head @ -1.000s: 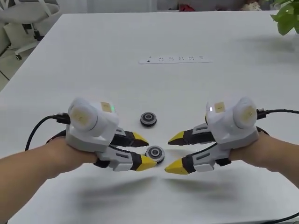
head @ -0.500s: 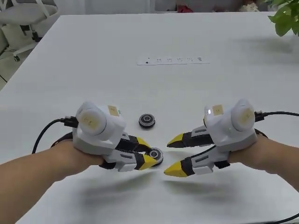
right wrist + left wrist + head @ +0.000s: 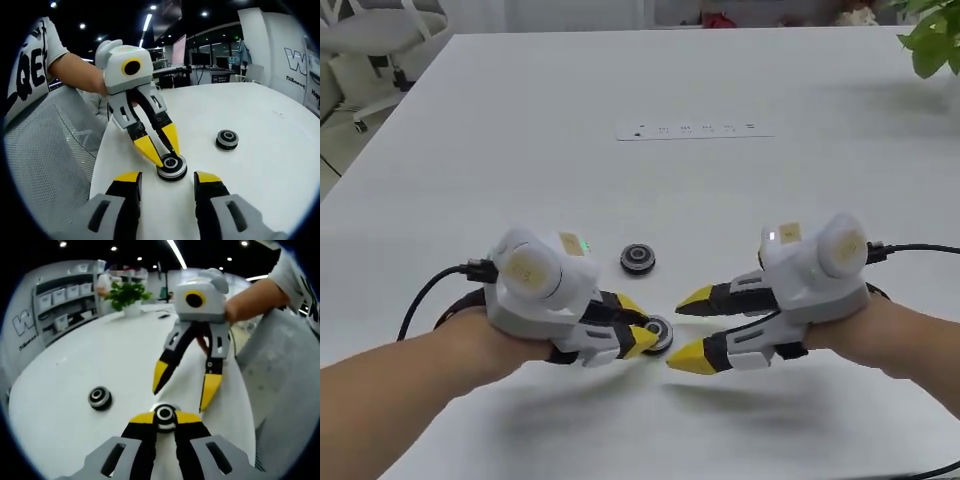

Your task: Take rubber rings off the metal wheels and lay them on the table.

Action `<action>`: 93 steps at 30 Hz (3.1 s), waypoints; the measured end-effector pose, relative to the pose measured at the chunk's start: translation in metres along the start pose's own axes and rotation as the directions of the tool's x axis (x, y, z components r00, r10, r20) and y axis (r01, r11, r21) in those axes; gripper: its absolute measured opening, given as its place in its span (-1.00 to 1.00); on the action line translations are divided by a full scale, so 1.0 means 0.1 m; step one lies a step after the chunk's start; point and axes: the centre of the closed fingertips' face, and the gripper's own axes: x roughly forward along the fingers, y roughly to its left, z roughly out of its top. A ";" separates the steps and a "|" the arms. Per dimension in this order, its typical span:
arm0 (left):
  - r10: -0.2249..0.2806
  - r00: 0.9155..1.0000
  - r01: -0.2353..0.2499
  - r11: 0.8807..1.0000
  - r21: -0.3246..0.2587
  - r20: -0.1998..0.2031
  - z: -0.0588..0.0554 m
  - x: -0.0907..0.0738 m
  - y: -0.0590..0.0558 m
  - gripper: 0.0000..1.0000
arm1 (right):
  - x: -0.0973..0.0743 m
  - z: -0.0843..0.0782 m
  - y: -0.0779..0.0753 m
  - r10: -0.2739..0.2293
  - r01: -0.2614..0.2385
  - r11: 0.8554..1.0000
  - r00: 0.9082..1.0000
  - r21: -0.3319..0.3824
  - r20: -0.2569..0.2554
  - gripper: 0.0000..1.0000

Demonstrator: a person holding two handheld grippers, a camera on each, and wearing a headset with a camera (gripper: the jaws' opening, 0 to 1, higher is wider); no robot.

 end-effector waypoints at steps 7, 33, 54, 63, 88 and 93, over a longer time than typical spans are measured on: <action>0.015 1.000 -0.015 1.000 0.019 0.006 0.00 0.00 -0.01 -0.73 | 0.07 -0.02 0.02 -0.014 0.014 1.000 1.000 0.010 0.001 -0.26; 0.059 0.998 -0.060 0.998 0.012 0.019 0.00 0.00 -0.02 -0.74 | 0.24 0.01 -0.04 -0.106 0.105 0.993 0.994 0.050 0.027 -0.41; 0.076 0.997 -0.077 0.997 0.017 0.029 -0.01 -0.01 -0.02 -0.75 | 0.18 -0.03 -0.04 -0.126 0.125 0.992 0.992 -0.029 -0.014 -0.53; 0.078 0.996 -0.078 0.997 0.013 0.032 -0.01 -0.02 -0.02 -0.75 | 0.13 -0.07 -0.05 -0.110 0.110 0.994 0.994 0.009 -0.014 -0.58; 0.081 0.996 -0.081 0.997 -0.003 0.040 -0.01 -0.02 -0.01 -0.75 | 0.07 -0.11 -0.05 -0.071 0.070 0.992 0.997 0.101 0.003 -0.75; 0.084 0.996 -0.084 0.996 -0.004 0.039 -0.01 -0.02 -0.01 -0.75 | 0.06 -0.13 -0.05 -0.071 0.070 0.988 0.998 0.134 0.000 -0.87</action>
